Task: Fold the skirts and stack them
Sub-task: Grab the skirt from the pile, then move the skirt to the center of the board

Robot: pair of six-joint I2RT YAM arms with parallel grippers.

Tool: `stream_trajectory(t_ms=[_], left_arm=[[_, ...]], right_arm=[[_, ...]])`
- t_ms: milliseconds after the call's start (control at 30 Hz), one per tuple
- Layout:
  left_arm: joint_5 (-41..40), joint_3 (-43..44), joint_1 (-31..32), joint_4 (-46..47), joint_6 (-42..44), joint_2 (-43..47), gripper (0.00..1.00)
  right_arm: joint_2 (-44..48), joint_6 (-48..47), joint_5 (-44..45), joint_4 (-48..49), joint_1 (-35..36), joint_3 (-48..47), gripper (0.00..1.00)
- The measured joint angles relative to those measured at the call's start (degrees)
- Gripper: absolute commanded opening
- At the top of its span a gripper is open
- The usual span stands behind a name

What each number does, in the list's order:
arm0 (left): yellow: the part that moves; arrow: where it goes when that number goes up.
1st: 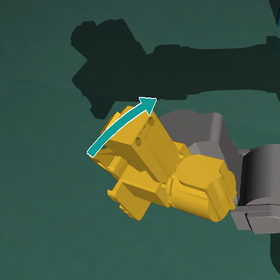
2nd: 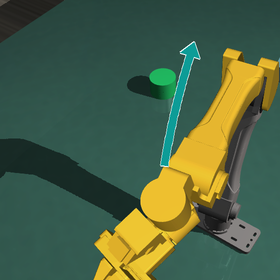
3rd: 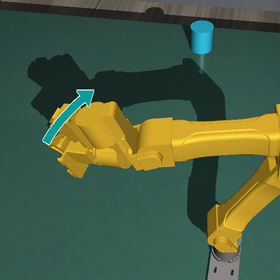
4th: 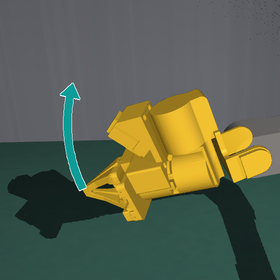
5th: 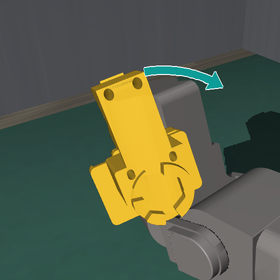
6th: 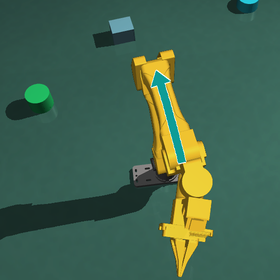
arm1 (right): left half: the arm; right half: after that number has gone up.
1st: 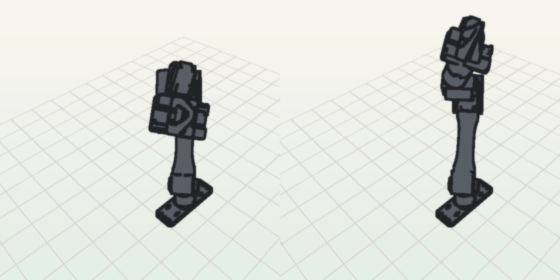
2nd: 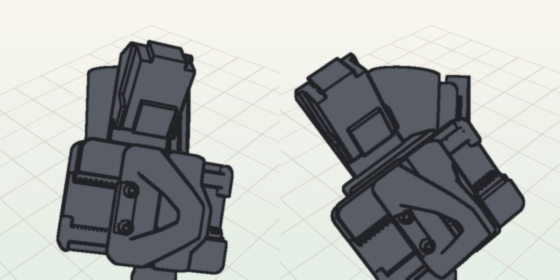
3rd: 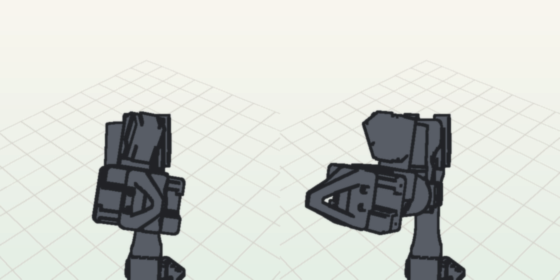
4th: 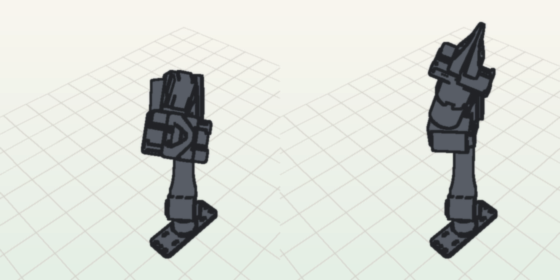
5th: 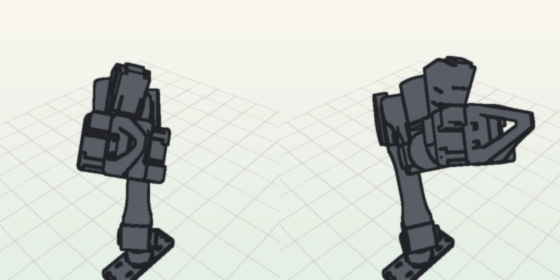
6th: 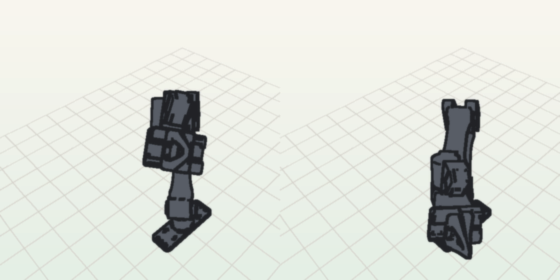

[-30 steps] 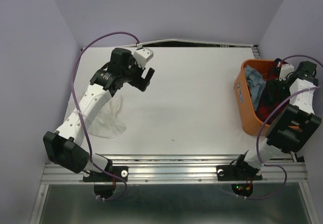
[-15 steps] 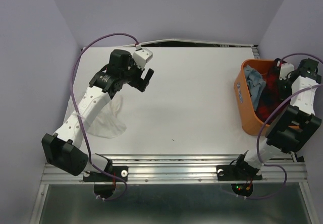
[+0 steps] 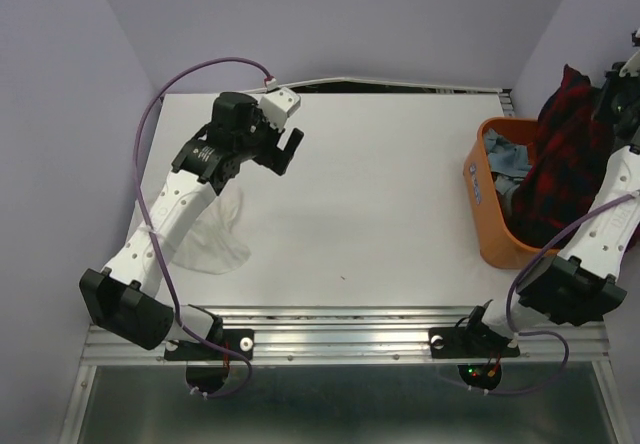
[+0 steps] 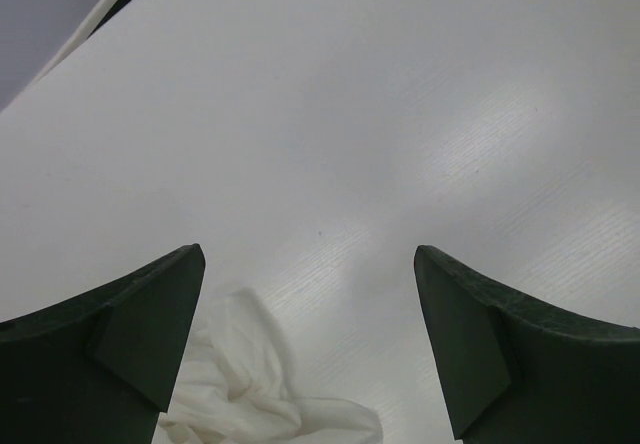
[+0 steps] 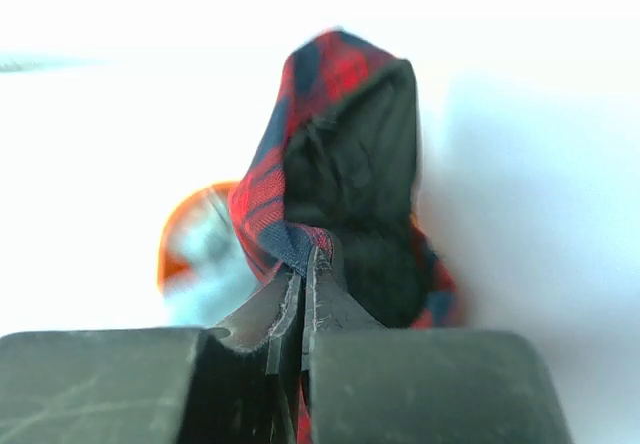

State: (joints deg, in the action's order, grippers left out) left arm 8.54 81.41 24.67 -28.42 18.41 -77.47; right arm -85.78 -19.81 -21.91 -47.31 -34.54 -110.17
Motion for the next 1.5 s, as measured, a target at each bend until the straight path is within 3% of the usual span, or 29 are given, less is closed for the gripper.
stream_trajectory(t_ms=[133, 333, 433, 533, 700, 867, 1100, 1333, 1500], left_arm=[[-1.01, 0.98, -0.04, 1.62, -1.79, 0.26, 0.99], [-0.76, 1.70, -3.28, 3.93, -6.49, 0.28, 0.99], [0.76, 2.64, -5.95, 5.11, -8.76, 0.28, 0.98], [2.29, 2.93, -8.50, 6.71, -10.75, 0.28, 0.99], [4.98, 2.93, -11.72, 8.09, -13.16, 0.28, 0.99], [6.95, 2.91, -13.99, 8.44, -12.79, 0.35, 0.99], [11.93, 1.25, -15.91, 7.39, -9.75, 2.12, 0.96], [15.13, -0.37, -16.06, 5.01, -5.75, 2.80, 0.85], [17.92, -2.47, -16.06, 0.98, -0.61, 1.05, 0.81]], right_arm=[[2.64, 14.12, -7.52, 14.58, 0.00, -0.07, 0.01], [1.90, 40.11, -13.75, 50.14, 0.13, 0.92, 0.01], [-1.57, 51.21, -13.88, 62.51, 1.86, -3.28, 0.01], [-5.88, 57.09, -12.74, 69.96, 5.66, -8.76, 0.01], [-9.53, 62.10, -13.51, 73.70, 19.30, -12.59, 0.01], [-5.90, 57.70, -17.49, 74.23, 32.96, 0.24, 0.01], [-3.45, 39.58, -21.57, 62.36, 50.66, 22.47, 0.01], [-2.47, 23.61, -24.83, 52.68, 60.15, 43.56, 0.01], [4.92, 2.95, -26.14, 36.83, 64.02, 54.53, 0.01]])
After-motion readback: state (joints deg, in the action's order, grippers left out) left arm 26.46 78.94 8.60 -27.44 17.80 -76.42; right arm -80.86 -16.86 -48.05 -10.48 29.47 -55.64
